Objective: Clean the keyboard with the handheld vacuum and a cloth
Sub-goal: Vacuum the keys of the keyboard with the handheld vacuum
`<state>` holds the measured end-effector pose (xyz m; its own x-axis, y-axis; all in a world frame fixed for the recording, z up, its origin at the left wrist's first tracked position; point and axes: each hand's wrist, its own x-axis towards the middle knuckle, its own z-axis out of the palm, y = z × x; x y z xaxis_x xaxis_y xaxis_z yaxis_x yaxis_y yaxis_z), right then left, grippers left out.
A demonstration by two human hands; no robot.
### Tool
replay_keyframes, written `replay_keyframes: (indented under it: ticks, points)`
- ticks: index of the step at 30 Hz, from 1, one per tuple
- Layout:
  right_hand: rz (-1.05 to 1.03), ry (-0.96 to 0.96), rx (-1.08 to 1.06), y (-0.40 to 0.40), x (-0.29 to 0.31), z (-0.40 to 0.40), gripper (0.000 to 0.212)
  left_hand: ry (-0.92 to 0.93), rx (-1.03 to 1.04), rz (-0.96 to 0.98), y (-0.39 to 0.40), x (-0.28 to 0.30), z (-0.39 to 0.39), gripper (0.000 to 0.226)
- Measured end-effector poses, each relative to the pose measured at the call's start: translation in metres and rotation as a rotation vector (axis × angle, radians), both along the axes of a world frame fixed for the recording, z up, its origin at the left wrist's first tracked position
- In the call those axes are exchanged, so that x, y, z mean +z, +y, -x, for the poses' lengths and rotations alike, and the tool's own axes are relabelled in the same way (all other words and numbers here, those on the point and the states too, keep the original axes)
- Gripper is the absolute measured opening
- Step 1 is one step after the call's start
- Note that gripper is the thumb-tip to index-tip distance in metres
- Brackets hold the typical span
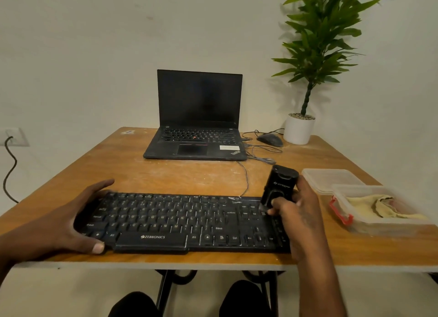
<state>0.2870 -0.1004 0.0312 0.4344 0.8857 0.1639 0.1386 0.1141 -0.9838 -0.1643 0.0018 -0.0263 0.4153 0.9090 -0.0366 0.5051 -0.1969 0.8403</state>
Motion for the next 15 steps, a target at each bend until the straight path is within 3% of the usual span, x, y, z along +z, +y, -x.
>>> replay_keyframes:
  ticks: [9,15]
  points:
    - [0.003,-0.087,0.178,0.013,-0.003,0.051,0.058,0.020,0.001,0.023,0.003,0.002,0.001,0.145]
    - [0.042,-0.041,0.056,0.006,0.002,0.017,0.056,0.009,-0.004,0.020,0.003,0.000,0.003,0.146]
